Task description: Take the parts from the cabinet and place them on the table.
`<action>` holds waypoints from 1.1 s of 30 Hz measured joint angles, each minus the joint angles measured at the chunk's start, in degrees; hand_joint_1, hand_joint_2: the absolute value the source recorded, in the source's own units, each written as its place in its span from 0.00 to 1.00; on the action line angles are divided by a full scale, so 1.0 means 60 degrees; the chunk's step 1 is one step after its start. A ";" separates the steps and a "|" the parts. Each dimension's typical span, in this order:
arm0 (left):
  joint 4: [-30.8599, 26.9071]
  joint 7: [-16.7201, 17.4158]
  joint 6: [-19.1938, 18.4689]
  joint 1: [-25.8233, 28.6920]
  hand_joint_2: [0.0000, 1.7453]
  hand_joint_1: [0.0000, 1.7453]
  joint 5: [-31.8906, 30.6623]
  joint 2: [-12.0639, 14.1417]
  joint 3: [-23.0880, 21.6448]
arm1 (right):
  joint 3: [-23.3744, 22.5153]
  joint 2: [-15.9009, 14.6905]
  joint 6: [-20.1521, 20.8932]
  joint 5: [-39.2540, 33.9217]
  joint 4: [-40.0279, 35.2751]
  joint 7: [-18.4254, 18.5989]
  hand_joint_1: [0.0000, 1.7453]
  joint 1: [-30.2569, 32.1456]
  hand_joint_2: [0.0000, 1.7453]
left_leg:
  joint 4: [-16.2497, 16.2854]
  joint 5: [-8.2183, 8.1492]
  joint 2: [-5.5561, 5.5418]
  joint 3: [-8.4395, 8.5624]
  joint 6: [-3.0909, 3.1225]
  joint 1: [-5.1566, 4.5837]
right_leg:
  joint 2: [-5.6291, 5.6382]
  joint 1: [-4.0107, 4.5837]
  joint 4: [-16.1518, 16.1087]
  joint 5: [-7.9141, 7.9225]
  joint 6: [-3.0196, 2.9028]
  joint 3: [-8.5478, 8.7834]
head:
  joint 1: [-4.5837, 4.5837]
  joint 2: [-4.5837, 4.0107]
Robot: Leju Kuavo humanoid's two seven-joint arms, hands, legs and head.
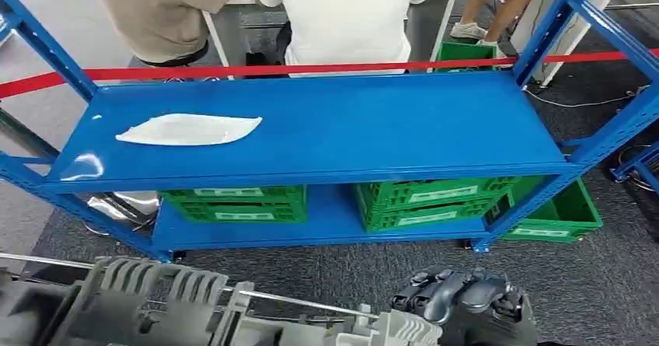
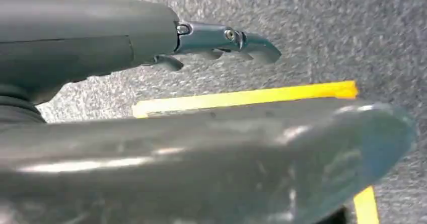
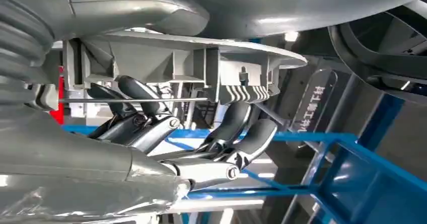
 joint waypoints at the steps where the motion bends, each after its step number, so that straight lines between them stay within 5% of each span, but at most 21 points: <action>1: 0.0000 0.0000 -0.0025 -0.0031 0.00 0.00 0.0000 0.0000 0.0000 | 0.0018 0.0000 0.0004 0.0003 0.0000 0.0018 1.00 -0.0034 1.00 | -0.0864 -0.0085 -0.0001 0.0666 0.0022 0.0003 | 0.0001 0.0002 0.0027 0.0091 0.0051 -0.0058 | 0.0000 0.0000; 2: 0.0000 -0.0007 -0.0047 -0.0073 0.00 0.00 0.0000 -0.0007 0.0000 | 0.0018 0.0004 0.0004 0.0022 0.0000 0.0040 1.00 -0.0059 1.00 | -0.1601 -0.0299 -0.0009 0.1095 0.0068 -0.0032 | -0.0002 0.0064 0.0075 0.0137 0.0107 -0.0135 | -0.0007 0.0000; 6: 0.0004 -0.0022 -0.0069 -0.0070 0.00 0.00 -0.0004 -0.0095 0.0000 | 0.0029 0.0004 0.0004 0.0055 0.0018 0.0091 1.00 -0.0125 1.00 | -0.1595 -0.0106 0.0015 0.0852 0.0391 -0.0044 | 0.0000 0.0015 -0.0024 0.0495 0.0329 -0.0183 | -0.0015 0.0000; 8: 0.0000 -0.0022 -0.0066 -0.0088 0.00 0.00 -0.0004 -0.0113 0.0004 | 0.0033 0.0004 0.0004 0.0051 0.0029 0.0124 1.00 -0.0149 1.00 | -0.1594 0.0100 0.0045 0.0627 0.0521 -0.0032 | -0.0011 -0.0004 0.0554 -0.0454 0.0431 -0.0431 | 0.0055 0.0000; 10: 0.0000 -0.0022 -0.0062 -0.0086 0.00 0.00 0.0011 -0.0138 0.0007 | 0.0055 0.0004 0.0000 0.0098 0.0059 0.0276 1.00 -0.0178 1.00 | -0.1589 0.0331 0.0055 0.0354 0.0544 -0.0042 | -0.0012 -0.0016 0.2084 -0.1570 0.0512 -0.0777 | 0.0077 0.0000; 11: 0.0000 -0.0011 -0.0033 -0.0083 0.00 0.00 0.0011 -0.0157 0.0011 | 0.0080 0.0000 -0.0004 0.0186 0.0080 0.0273 1.00 -0.0178 1.00 | -0.1576 0.0447 0.0057 0.0197 0.0543 -0.0050 | -0.0012 -0.0015 0.2734 -0.1818 0.0529 -0.0876 | 0.0077 0.0000; 12: 0.0004 0.0043 0.0011 -0.0082 0.00 0.00 0.0011 -0.0175 0.0011 | 0.0084 0.0000 -0.0022 0.0316 0.0084 0.0219 1.00 -0.0183 1.00 | -0.1569 0.0566 0.0058 0.0045 0.0534 -0.0056 | -0.0012 -0.0015 0.3019 -0.1730 0.0529 -0.0815 | 0.0077 0.0000; 14: 0.0004 0.0164 0.0058 -0.0062 0.00 0.00 0.0011 -0.0219 0.0011 | 0.0080 0.0000 -0.0132 0.0602 0.0080 0.0091 1.00 -0.0187 1.00 | -0.1566 0.0767 0.0024 -0.0208 0.0494 -0.0064 | -0.0009 -0.0011 0.2451 -0.1108 0.0488 -0.0141 | 0.0077 0.0000; 15: 0.0004 0.0255 0.0069 -0.0057 0.00 0.00 -0.0003 -0.0237 0.0011 | 0.0080 0.0000 -0.0222 0.0844 0.0069 0.0058 1.00 -0.0208 1.00 | -0.1566 0.0868 -0.0047 -0.0316 0.0448 -0.0062 | 0.0040 -0.0012 0.1666 -0.0838 0.0437 0.0475 | 0.0077 0.0000; 16: 0.0004 0.0314 0.0069 -0.0069 0.00 0.00 -0.0011 -0.0251 0.0011 | 0.0080 -0.0004 -0.0295 0.1054 0.0051 0.0058 1.00 -0.0225 1.00 | -0.1558 0.0969 -0.0079 -0.0387 0.0402 -0.0056 | 0.0242 -0.0015 0.0695 -0.0861 0.0375 0.1194 | 0.0069 0.0000; 17: 0.0004 0.0379 0.0069 -0.0068 0.00 0.00 -0.0026 -0.0266 0.0011 | 0.0080 -0.0014 -0.0368 0.1238 0.0048 0.0073 1.00 -0.0227 1.00 | -0.1546 0.1050 -0.0114 -0.0455 0.0350 -0.0088 | 0.0541 -0.0015 -0.0187 -0.1267 0.0300 0.1817 | 0.0077 0.0000; 19: 0.0004 0.0386 0.0066 -0.0067 0.00 0.00 -0.0066 -0.0263 0.0011 | 0.0084 -0.0095 -0.0470 0.1384 0.0040 0.0087 1.00 -0.0146 1.00 | -0.1577 0.1241 -0.0170 -0.0463 0.0252 -0.0047 | 0.0463 0.0024 -0.0324 -0.1255 0.0288 0.1712 | 0.0105 0.0000; 21: 0.0000 0.0350 0.0069 0.0011 0.00 0.00 -0.0058 -0.0263 0.0011 | 0.0102 -0.0153 -0.0612 0.1475 0.0015 0.0087 1.00 -0.0139 1.00 | -0.1646 0.1434 -0.0259 -0.0525 0.0091 -0.0027 | 0.0386 0.0053 -0.0297 -0.1099 0.0105 0.1581 | 0.0095 0.0004; 22: 0.0004 0.0313 0.0069 0.0032 0.00 0.00 -0.0022 -0.0255 0.0015 | 0.0117 -0.0179 -0.0671 0.1512 -0.0007 0.0087 1.00 -0.0149 1.00 | -0.1566 0.1221 -0.0224 -0.0617 0.0075 0.0000 | 0.0302 -0.0010 -0.0330 -0.0961 0.0044 0.1488 | 0.0091 0.0004; 25: 0.0004 0.0098 0.0062 0.0022 0.00 0.00 0.0018 -0.0309 0.0015 | 0.0161 -0.0270 -0.0823 0.1607 -0.0058 0.0087 1.00 -0.0154 1.00 | 0.0143 -0.0579 -0.0124 -0.1125 -0.0008 0.0004 | 0.0228 -0.0012 -0.0320 -0.0586 -0.0083 0.1072 | -0.0018 0.0004; 27: 0.0004 -0.0004 0.0073 -0.0001 0.00 0.00 0.0029 -0.0321 0.0015 | 0.0204 -0.0335 -0.0918 0.1625 -0.0058 0.0095 1.00 -0.0163 1.00 | 0.1207 -0.0838 -0.0124 -0.1258 -0.0050 0.0000 | 0.0173 -0.0010 -0.0287 -0.0371 -0.0054 0.0761 | -0.0033 0.0004; 29: 0.0000 -0.0058 0.0091 -0.0005 0.00 0.00 0.0026 -0.0321 0.0015 | 0.0230 -0.0408 -0.1023 0.1690 -0.0105 0.0117 1.00 -0.0177 1.00 | 0.1024 -0.0159 -0.0120 -0.0815 -0.0063 0.0006 | 0.0143 -0.0023 -0.0227 -0.0164 0.0001 0.0435 | -0.0036 0.0004; 30: 0.0000 -0.0073 0.0095 -0.0016 0.00 0.00 0.0026 -0.0321 0.0015 | 0.0233 -0.0441 -0.1064 0.1720 -0.0127 0.0131 1.00 -0.0187 1.00 | 0.0457 0.0162 -0.0115 -0.0345 -0.0056 0.0011 | 0.0135 -0.0040 -0.0191 -0.0069 0.0035 0.0286 | -0.0033 0.0004; 31: 0.0004 -0.0080 0.0098 -0.0034 0.00 0.00 0.0011 -0.0324 0.0015 | 0.0240 -0.0484 -0.1107 0.1748 -0.0160 0.0146 1.00 -0.0192 1.00 | -0.0275 0.0209 -0.0115 0.0227 -0.0055 0.0017 | 0.0135 -0.0049 -0.0130 0.0004 0.0089 0.0170 | -0.0036 0.0004; 32: 0.0004 -0.0080 0.0098 -0.0066 0.00 0.00 -0.0003 -0.0354 0.0011 | 0.0237 -0.0517 -0.1147 0.1770 -0.0214 0.0167 1.00 -0.0183 1.00 | -0.1029 -0.0055 -0.0120 0.0858 -0.0046 0.0017 | 0.0135 -0.0006 -0.0066 0.0055 0.0142 0.0070 | -0.0054 0.0004; 33: 0.0004 -0.0080 0.0098 -0.0101 0.00 0.00 -0.0007 -0.0379 0.0011 | 0.0237 -0.0594 -0.1191 0.1774 -0.0262 0.0189 1.00 -0.0187 1.00 | -0.1635 -0.0305 -0.0147 0.1099 0.0105 -0.0008 | 0.0125 0.0018 0.0027 0.0117 0.0196 -0.0015 | -0.0055 0.0004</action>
